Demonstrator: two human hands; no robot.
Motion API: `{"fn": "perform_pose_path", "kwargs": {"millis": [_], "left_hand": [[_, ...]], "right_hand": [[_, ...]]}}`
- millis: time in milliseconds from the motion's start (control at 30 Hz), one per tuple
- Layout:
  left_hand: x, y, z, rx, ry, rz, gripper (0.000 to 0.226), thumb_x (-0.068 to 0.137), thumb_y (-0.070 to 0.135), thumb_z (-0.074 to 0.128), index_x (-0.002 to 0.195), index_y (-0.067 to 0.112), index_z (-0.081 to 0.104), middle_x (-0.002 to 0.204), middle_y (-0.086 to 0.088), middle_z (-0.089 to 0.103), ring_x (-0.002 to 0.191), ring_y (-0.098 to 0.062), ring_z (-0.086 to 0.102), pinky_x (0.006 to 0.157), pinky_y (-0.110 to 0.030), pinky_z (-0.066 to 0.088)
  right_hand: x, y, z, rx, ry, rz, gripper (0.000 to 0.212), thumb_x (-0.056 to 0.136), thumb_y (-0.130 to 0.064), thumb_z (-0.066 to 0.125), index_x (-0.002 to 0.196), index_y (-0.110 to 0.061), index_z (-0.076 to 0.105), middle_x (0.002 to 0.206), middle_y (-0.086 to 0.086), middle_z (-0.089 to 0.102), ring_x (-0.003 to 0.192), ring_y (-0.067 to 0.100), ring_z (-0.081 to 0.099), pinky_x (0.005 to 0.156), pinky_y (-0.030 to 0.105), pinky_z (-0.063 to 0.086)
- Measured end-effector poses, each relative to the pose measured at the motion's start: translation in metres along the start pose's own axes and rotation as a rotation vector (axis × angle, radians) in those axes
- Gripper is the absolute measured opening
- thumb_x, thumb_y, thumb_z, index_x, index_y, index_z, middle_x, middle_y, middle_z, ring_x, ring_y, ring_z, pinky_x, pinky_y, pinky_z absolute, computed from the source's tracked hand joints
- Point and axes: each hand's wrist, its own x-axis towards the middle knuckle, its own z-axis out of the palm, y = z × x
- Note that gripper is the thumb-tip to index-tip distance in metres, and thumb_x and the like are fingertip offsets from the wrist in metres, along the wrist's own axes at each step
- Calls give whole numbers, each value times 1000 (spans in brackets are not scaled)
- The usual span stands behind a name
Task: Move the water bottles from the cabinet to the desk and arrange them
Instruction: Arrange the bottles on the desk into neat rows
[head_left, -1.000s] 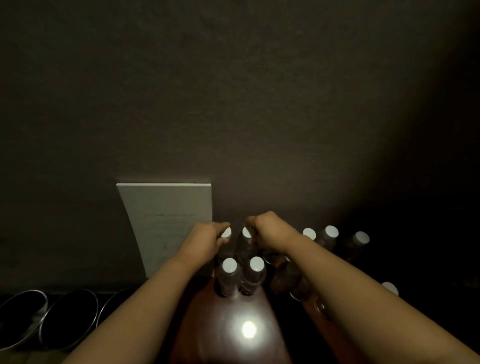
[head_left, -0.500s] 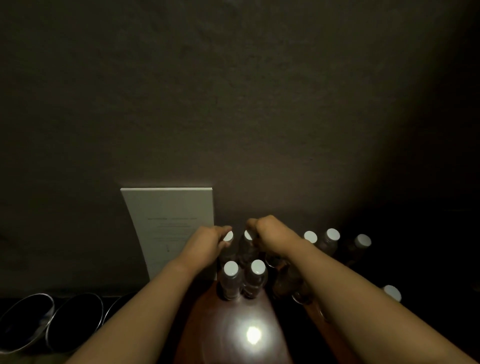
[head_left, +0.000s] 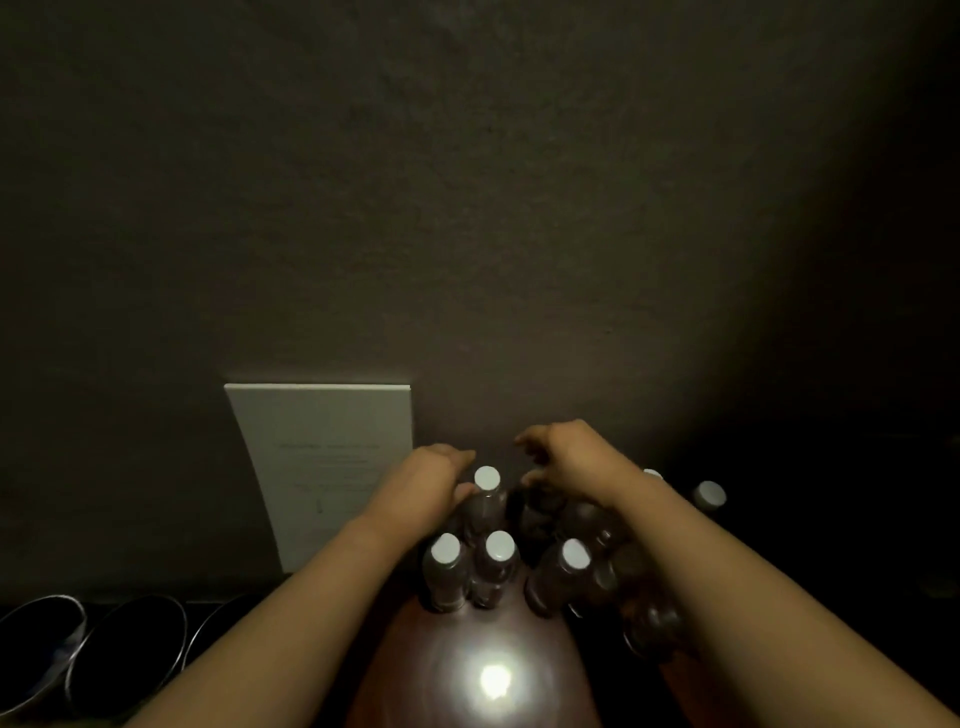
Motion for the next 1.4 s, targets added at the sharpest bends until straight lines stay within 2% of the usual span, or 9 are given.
{"fn": "perform_pose_path", "kwargs": {"millis": [133, 333, 400, 567, 833, 933, 1067, 1200, 1400], "left_hand": [[7, 7, 6, -40, -18, 39, 51, 90, 47, 63, 135, 22, 59, 126, -6, 65, 117, -26, 60, 98, -36, 47], [11, 10, 8, -109, -7, 5, 36, 88, 43, 67, 116, 20, 73, 114, -3, 72, 108, -22, 66, 92, -34, 51], [13, 9, 8, -130, -10, -19, 38, 87, 43, 69, 119, 22, 71, 117, -1, 72, 110, -19, 65, 94, -31, 49], [15, 6, 10, -165, -15, -46, 41, 86, 42, 71, 122, 22, 70, 119, 1, 71, 114, -15, 64, 97, -27, 47], [15, 6, 12, -146, -16, -58, 42, 85, 44, 71, 123, 24, 69, 119, 2, 71, 113, -15, 63, 94, -24, 47], [16, 8, 9, -135, -3, -57, 39, 84, 43, 72, 119, 25, 71, 116, 4, 72, 110, -15, 65, 92, -24, 48], [18, 12, 7, -115, -23, -45, 43, 84, 45, 72, 123, 27, 68, 113, 5, 72, 107, -15, 65, 91, -28, 50], [25, 29, 6, -110, 8, 1, 53, 84, 48, 71, 132, 26, 62, 121, -1, 69, 113, -18, 63, 97, -32, 48], [41, 59, 17, -126, -105, 12, 54, 85, 47, 70, 133, 25, 61, 125, 3, 67, 116, -16, 61, 97, -33, 49]], "right_hand": [[-8, 18, -3, -143, -55, 38, 39, 94, -18, 59, 132, -24, 61, 127, 3, 65, 115, 20, 60, 97, 28, 46], [-2, 17, 13, -98, -68, 52, 37, 94, -15, 58, 130, -22, 62, 119, 7, 65, 104, 24, 64, 89, 33, 52], [-1, 15, 16, -106, -61, 16, 32, 93, -14, 60, 124, -22, 65, 116, 3, 66, 104, 22, 64, 89, 34, 53], [-1, 11, 20, -76, -40, -73, 38, 88, -5, 63, 121, -25, 66, 118, -2, 65, 105, 17, 62, 91, 32, 52], [-1, 9, 19, -90, -29, -114, 37, 90, -8, 63, 124, -22, 65, 122, 1, 64, 108, 19, 61, 89, 29, 49], [-1, 11, 19, -75, -39, -94, 45, 89, -10, 66, 132, -23, 60, 127, 3, 63, 114, 20, 60, 94, 30, 49], [-6, 18, 9, 15, -44, -9, 70, 83, -22, 78, 145, -29, 47, 138, 1, 59, 122, 17, 58, 101, 27, 46], [-16, 43, -14, -102, 41, 78, 60, 85, -26, 76, 141, -24, 53, 136, 5, 59, 123, 21, 57, 102, 28, 44], [-34, 54, -12, -118, -134, 181, 43, 92, -20, 66, 134, -26, 59, 128, 2, 61, 115, 21, 59, 97, 35, 50]]}}
